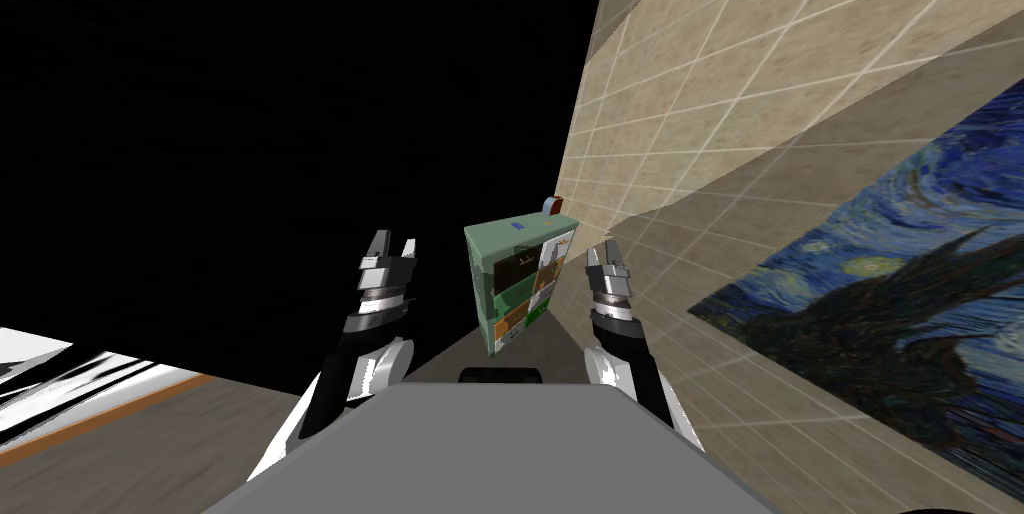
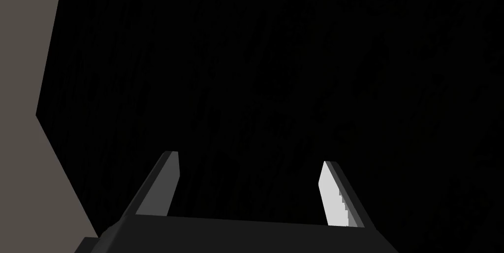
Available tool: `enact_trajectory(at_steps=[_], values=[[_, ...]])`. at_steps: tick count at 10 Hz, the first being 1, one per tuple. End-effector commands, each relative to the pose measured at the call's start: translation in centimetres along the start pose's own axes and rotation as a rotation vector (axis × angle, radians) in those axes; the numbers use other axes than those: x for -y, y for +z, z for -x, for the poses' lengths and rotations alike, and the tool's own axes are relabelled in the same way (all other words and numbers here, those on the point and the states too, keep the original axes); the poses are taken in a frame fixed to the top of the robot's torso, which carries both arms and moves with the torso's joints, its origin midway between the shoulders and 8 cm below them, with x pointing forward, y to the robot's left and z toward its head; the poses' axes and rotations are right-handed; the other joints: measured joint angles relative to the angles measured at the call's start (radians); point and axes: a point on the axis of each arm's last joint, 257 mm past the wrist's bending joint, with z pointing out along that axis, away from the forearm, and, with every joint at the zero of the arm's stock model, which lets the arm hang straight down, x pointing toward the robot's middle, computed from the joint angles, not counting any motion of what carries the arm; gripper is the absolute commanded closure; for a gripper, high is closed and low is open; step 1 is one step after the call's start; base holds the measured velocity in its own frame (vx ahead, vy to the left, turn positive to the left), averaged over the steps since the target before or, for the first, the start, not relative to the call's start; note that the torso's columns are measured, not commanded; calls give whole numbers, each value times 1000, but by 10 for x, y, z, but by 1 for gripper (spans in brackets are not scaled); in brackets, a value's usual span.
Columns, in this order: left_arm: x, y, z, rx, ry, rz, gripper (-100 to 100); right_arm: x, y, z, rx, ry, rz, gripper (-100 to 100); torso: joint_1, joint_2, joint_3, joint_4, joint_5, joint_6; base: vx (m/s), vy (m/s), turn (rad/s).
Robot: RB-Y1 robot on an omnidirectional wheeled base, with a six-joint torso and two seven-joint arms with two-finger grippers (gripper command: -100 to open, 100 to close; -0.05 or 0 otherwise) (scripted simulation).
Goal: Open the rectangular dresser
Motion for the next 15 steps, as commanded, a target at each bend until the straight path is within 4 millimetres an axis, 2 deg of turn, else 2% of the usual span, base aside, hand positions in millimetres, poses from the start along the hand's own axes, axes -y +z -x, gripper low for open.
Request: enact_trajectory(at_steps=[1,9,10,12,15], values=[[0,0,0,0,0,0,0,0,0,0,0,0,0,0,0,40,-82,41,0,0,0,0,0],[0,0,0,0,0,0,0,0,0,0,0,0,0,0,0,618,-1234,617,0,0,0,0,0],[0,0,0,0,0,0,0,1,0,-6,-41,-37,5,-100,0,691,-1382,691,0,0,8,6,6],[0,0,0,0,0,0,0,2,0,-16,-96,-111,17,-100,1,734,-1471,734,0,0,7,21,10],[0,0,0,0,0,0,0,7,-1,-32,-170,-256,51,-100,1,737,-1476,738,0,0,17,41,13]])
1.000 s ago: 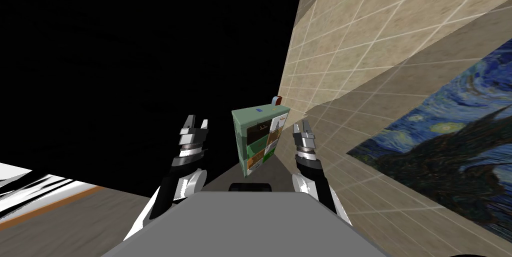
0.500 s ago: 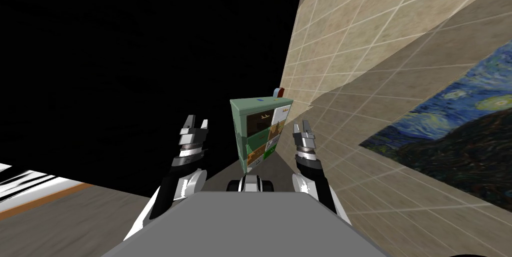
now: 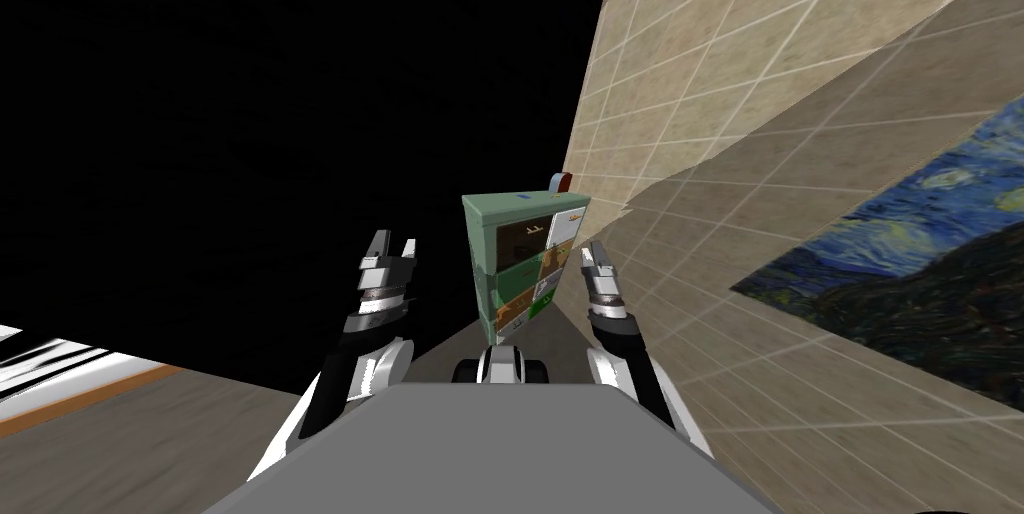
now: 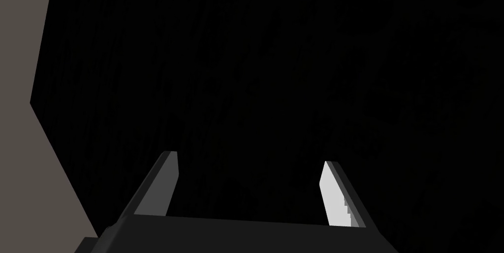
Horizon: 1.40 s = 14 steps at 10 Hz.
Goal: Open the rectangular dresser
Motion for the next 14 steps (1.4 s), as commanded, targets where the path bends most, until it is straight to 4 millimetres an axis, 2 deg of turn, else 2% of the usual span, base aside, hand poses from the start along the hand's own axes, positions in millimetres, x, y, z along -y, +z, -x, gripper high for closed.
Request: enact_trajectory(at_steps=[1,12,14], values=[[0,0,0,0,0,0,0,0,1,-8,-39,-103,19,-100,0,1,0,0,0,0,12,32,5],[0,0,0,0,0,0,0,12,2,-46,-169,-547,130,-100,-1,1,0,0,0,0,14,30,9],[0,0,0,0,0,0,0,12,2,-46,-167,-586,133,-100,-1,0,0,0,0,0,15,22,2]])
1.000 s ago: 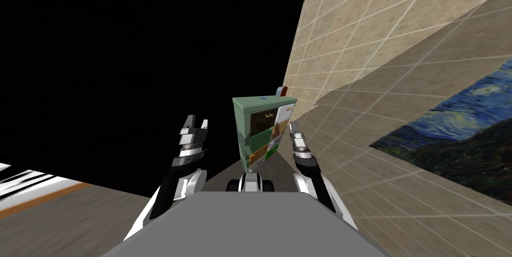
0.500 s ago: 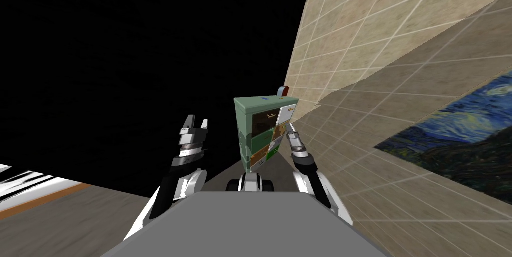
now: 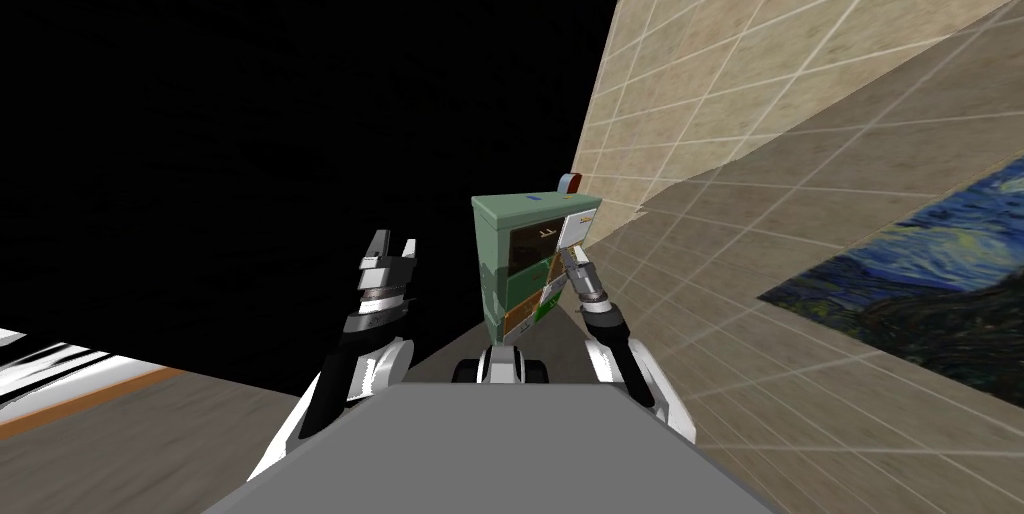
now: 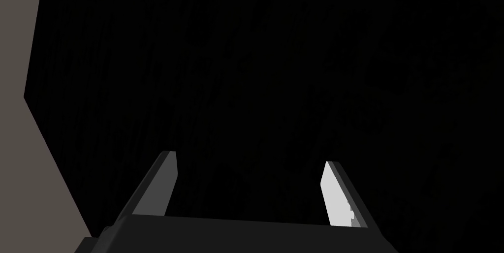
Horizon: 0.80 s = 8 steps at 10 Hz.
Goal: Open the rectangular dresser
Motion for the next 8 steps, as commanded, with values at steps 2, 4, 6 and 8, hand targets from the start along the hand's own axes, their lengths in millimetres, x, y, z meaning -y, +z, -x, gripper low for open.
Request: enact_trajectory(at_steps=[2,4,6,8], values=[[0,0,0,0,0,0,0,-1,1,-9,-21,-126,25,-100,0,1,0,0,0,0,12,26,8],[0,0,0,0,0,0,0,-1,1,-17,-38,-210,47,-100,1,0,0,0,0,0,14,32,6],[0,0,0,0,0,0,0,-1,1,-25,-55,-286,69,-100,-1,1,0,0,0,0,6,18,1],[0,0,0,0,0,0,0,0,0,-34,-71,-367,91,-100,0,0,0,0,0,0,13,28,3]])
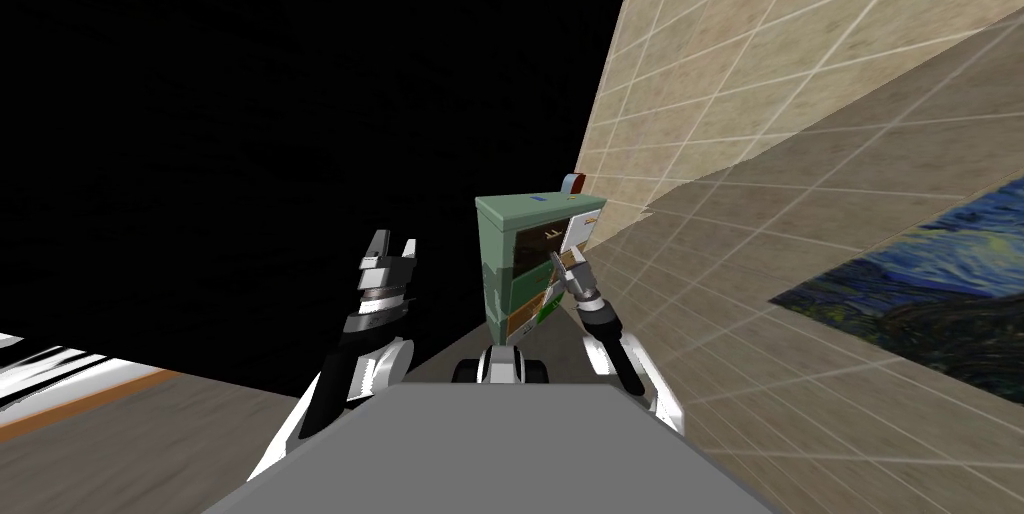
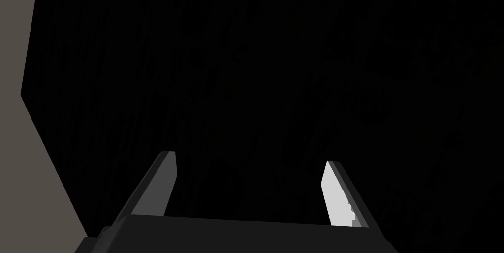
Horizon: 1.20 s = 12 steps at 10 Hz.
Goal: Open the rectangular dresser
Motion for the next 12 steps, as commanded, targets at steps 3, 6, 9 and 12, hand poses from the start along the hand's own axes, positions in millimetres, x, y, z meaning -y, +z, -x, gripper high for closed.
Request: enact_trajectory(at_steps=[3,6,9,12], values=[[0,0,0,0,0,0,0,-3,-1,-18,-33,-184,48,-100,-1,0,0,0,0,0,12,19,0],[0,0,0,0,0,0,0,-3,-2,-28,-47,-283,70,-100,-1,0,0,0,0,0,9,17,-2],[0,0,0,0,0,0,0,-3,-3,-38,-62,-377,91,-100,-1,0,0,0,0,0,6,15,-4],[0,0,0,0,0,0,0,-3,-6,-49,-76,-483,113,-100,0,0,0,0,0,0,11,19,-9]])
